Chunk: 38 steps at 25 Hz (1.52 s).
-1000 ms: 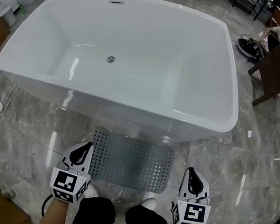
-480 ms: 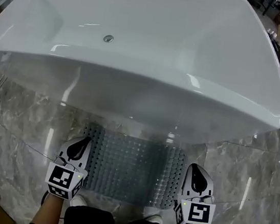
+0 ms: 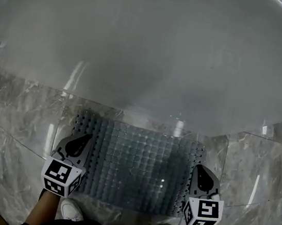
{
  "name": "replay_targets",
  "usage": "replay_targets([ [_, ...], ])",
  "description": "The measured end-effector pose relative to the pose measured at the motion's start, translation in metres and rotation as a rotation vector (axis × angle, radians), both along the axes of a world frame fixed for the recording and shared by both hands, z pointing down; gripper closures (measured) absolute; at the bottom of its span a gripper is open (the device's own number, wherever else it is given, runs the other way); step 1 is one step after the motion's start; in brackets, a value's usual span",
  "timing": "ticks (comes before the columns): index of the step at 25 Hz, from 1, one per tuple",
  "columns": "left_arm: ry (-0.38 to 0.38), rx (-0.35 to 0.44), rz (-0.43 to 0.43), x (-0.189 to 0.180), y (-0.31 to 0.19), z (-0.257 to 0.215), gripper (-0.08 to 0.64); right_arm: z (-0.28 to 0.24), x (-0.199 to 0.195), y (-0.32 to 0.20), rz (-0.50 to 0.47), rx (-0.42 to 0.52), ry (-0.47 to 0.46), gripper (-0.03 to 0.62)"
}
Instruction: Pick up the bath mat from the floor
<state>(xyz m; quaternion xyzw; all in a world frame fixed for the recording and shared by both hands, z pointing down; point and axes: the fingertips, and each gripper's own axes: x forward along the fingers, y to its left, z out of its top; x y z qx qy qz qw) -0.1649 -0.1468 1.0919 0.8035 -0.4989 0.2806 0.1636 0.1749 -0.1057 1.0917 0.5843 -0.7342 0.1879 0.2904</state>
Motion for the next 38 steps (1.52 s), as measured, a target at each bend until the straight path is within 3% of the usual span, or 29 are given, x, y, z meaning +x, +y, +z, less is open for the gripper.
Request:
replay_targets([
  [2,0.011,-0.091,-0.011,-0.005,0.014,0.022,0.544,0.022,0.003,0.014,0.02,-0.071,-0.016,0.568],
  [3,0.007,-0.14,-0.012,-0.008,0.021,0.032,0.5,0.031,0.005,0.021,0.031,-0.107,-0.028,0.566],
  [4,-0.006,-0.187,-0.007,-0.011,0.028,0.043,0.394,0.041,0.006,0.028,0.042,-0.144,-0.043,0.554],
  [5,-0.03,-0.225,0.001,-0.015,0.035,0.054,0.354,0.051,0.009,0.035,0.051,-0.186,-0.061,0.468],
  [6,-0.061,-0.253,0.002,-0.019,0.04,0.064,0.326,0.062,0.012,0.041,0.06,-0.229,-0.076,0.408],
  [8,-0.116,-0.289,-0.031,-0.033,0.046,0.082,0.277,0.084,0.021,0.053,0.087,-0.304,-0.086,0.35],
  [14,-0.227,-0.396,-0.186,-0.084,0.061,0.12,0.183,0.14,0.049,0.088,0.157,-0.467,-0.03,0.288],
  [17,-0.279,-0.458,-0.175,-0.092,0.07,0.14,0.178,0.159,0.052,0.096,0.156,-0.539,0.003,0.281],
  [21,-0.339,-0.474,-0.151,-0.092,0.072,0.156,0.179,0.167,0.053,0.098,0.158,-0.573,0.011,0.275],
  [29,-0.266,-0.522,-0.151,-0.09,0.072,0.163,0.186,0.168,0.052,0.097,0.173,-0.572,0.003,0.275],
  [34,-0.277,-0.511,-0.139,-0.087,0.073,0.161,0.243,0.166,0.05,0.097,0.171,-0.574,0.012,0.279],
  [35,-0.286,-0.504,-0.14,-0.088,0.072,0.16,0.287,0.165,0.049,0.097,0.169,-0.575,0.013,0.286],
  [38,-0.299,-0.488,-0.13,-0.085,0.072,0.16,0.31,0.164,0.044,0.096,0.147,-0.572,0.028,0.327],
])
